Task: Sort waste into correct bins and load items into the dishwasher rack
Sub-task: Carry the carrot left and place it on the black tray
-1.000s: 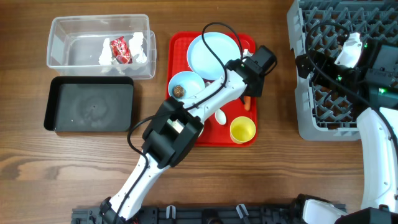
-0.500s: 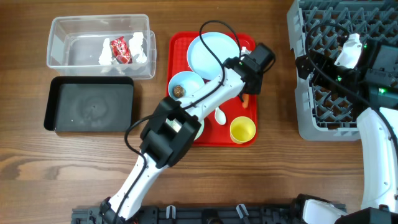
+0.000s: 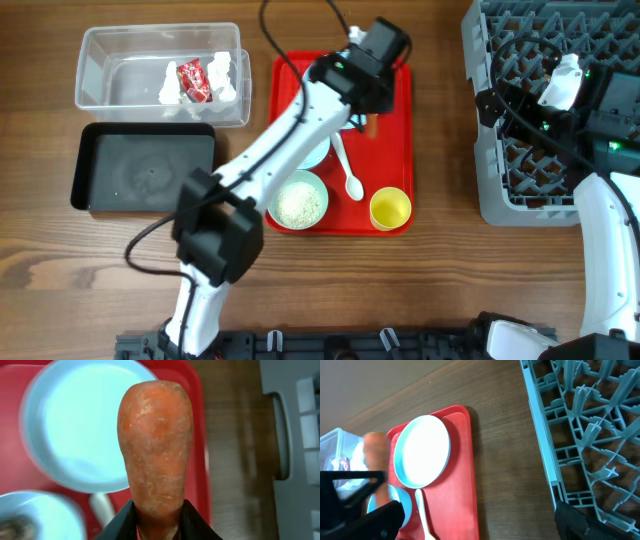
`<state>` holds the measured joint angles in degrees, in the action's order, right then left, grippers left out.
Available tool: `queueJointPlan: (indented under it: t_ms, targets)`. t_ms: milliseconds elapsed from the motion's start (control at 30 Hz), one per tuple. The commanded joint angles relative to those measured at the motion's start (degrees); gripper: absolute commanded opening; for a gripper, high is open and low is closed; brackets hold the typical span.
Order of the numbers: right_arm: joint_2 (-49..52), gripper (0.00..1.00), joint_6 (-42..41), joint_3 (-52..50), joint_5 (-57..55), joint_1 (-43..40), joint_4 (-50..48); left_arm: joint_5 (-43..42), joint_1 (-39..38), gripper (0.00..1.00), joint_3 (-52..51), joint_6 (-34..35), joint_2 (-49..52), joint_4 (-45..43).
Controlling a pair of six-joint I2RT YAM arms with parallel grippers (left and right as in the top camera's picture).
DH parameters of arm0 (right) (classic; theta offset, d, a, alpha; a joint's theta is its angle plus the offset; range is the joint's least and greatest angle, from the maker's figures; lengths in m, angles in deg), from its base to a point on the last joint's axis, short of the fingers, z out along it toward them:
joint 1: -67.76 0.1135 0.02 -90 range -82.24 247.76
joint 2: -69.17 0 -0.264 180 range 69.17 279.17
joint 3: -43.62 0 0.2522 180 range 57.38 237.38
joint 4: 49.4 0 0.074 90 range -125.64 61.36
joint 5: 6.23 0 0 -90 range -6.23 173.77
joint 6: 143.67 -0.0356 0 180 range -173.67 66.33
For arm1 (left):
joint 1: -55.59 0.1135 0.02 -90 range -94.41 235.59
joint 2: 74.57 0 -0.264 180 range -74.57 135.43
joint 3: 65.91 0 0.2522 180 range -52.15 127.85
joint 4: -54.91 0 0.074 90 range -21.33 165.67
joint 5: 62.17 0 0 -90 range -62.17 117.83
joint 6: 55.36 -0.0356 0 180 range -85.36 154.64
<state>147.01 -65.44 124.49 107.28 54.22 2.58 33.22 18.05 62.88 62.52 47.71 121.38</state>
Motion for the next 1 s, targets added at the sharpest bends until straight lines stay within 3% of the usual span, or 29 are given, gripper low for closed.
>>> queueJointPlan:
  t_ms: [0, 167, 667, 967]
  targets:
    - [0.4, 1.0, -0.3, 0.2, -0.7, 0.0, 0.0, 6.5, 5.6, 0.21, 0.2, -0.4, -8.4, 9.1]
    - [0.4, 1.0, -0.3, 0.2, -0.7, 0.0, -0.1, 7.2, 12.5, 0.15, 0.2, -0.4, -13.7, 18.7]
    - [0.4, 1.0, -0.2, 0.2, -0.7, 0.0, 0.0, 7.8, 33.3, 0.14, 0.2, 1.4, -15.3, 40.6]
    - [0.4, 1.0, -0.2, 0.2, -0.7, 0.0, 0.2, 7.8, 44.6, 0.14, -4.9, 1.8, -15.2, 42.1]
